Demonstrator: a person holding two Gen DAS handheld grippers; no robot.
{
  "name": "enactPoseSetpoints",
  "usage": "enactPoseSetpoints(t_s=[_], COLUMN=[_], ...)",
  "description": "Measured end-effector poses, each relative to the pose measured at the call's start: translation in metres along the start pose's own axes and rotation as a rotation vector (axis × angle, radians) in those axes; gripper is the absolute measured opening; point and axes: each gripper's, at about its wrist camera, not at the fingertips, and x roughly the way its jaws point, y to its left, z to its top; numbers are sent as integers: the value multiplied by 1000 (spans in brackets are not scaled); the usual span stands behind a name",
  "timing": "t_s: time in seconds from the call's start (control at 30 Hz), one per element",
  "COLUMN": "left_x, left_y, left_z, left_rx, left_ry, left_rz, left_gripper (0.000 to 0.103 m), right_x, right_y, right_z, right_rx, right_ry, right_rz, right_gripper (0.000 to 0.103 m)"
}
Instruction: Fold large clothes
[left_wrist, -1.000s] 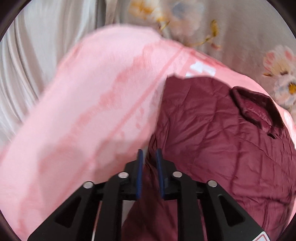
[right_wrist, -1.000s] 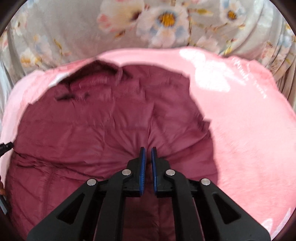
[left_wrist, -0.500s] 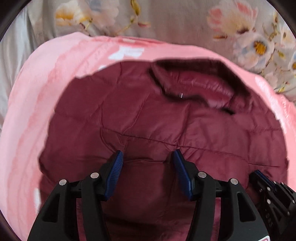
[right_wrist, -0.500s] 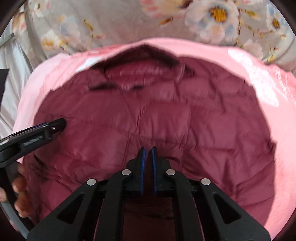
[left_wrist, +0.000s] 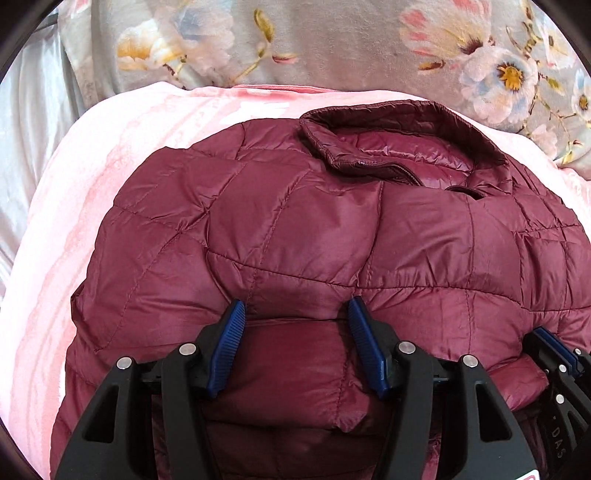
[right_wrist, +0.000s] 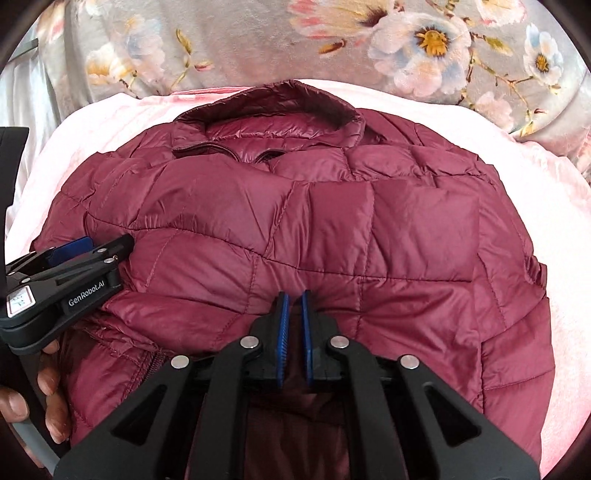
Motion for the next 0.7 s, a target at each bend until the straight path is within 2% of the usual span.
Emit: enactPoseSetpoints(t_s=[0.23,0.3,0.37,0.4,0.43,0.5,0.57,0.6,0.67,0.7], left_x=[0,0,-3,-5,-7,-14,-18,-19,-16,-11], left_y=[-2,-2,1,5,9,22,40,50,64,69], left_z=[0,0,0,0,1,10,27,40,65,79], left_rx=[13,15,5,0,0,-28,-109,-164,-251,-289], left_ry=[0,0,1,9,19,64,98,110,121,134], left_rz=[14,16,1,-22,-45,-129,-230,-286,-366,-406], left_gripper=[58,58,58,58,58,58,58,58,58,59], right_x=[0,-1,-5,-9,-14,-23,-31,-32,-27,-21], right_y=[-3,-6,-11,-17,-23,-35,-52,-61,-79,-86], right_z=[0,0,0,0,2,9,28,40,67,80], right_rx=[15,28,49,69,91,129,186,223,316,354], right_ry=[-1,0,8,15,19,9,-15,-27,-46,-56], right_rz=[20,38,82,128,171,222,260,282,341,351], right_gripper=[6,6,11,18,32,47,49,53,60,60])
